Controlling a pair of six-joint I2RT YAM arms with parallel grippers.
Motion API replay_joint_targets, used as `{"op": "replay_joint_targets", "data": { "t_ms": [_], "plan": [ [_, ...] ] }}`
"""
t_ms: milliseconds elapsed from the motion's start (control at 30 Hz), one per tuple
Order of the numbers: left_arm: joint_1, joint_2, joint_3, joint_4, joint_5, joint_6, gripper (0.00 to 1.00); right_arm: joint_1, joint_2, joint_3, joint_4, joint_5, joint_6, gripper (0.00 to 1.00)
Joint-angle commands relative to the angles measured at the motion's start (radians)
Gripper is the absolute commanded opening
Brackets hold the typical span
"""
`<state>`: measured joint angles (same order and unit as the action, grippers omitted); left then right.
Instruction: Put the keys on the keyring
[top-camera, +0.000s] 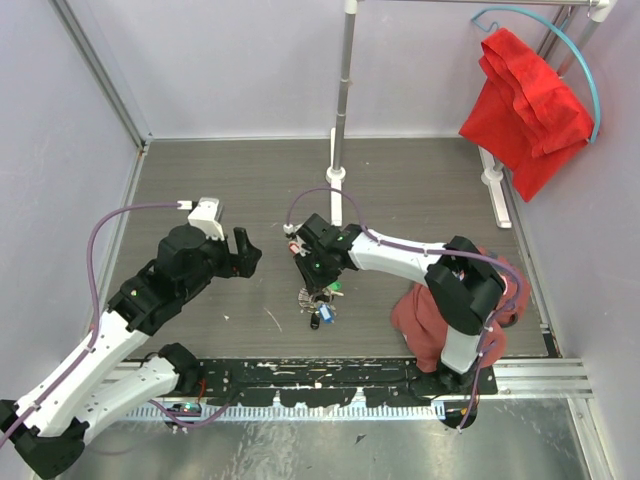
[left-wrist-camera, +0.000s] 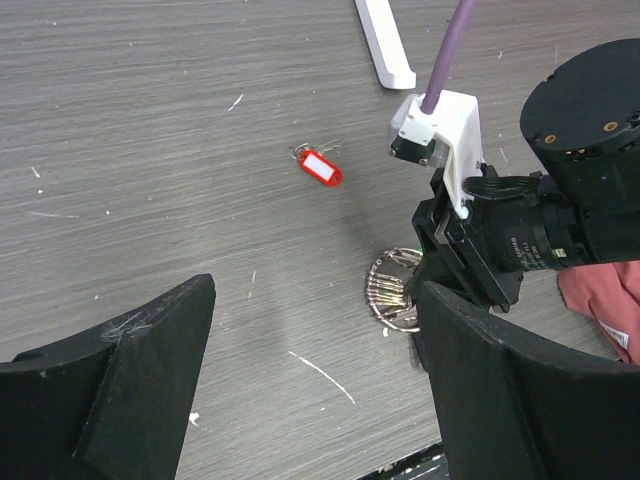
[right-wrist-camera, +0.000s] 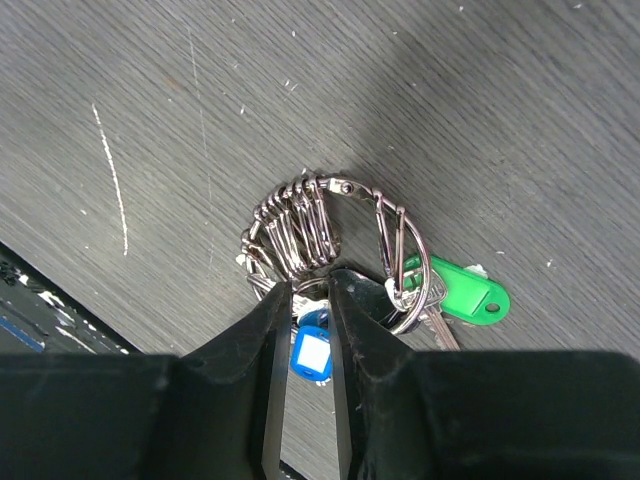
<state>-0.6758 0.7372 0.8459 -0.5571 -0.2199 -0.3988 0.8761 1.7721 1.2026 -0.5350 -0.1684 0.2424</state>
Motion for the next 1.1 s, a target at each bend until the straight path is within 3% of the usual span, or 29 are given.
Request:
{"op": "replay_joint_targets", "data": {
  "t_ms": [0,767,1067],
  "plan": [
    [0.004,0.004,-0.007,0.007,-0.009,-0.002,0.88,0.006,0.012,0.049,0.029,-0.013,0.024,0.27],
    [0.004,-0.006,-0.007,-0.003,-0.002,0.02,0.88,0.01,0.091,0.07,0.049,0.004,0.026,0.28],
    [0.004,0.0,-0.008,0.002,0.005,0.021,0.88,0.012,0.078,0.066,0.06,-0.021,0.019,0.04]
  ]
}}
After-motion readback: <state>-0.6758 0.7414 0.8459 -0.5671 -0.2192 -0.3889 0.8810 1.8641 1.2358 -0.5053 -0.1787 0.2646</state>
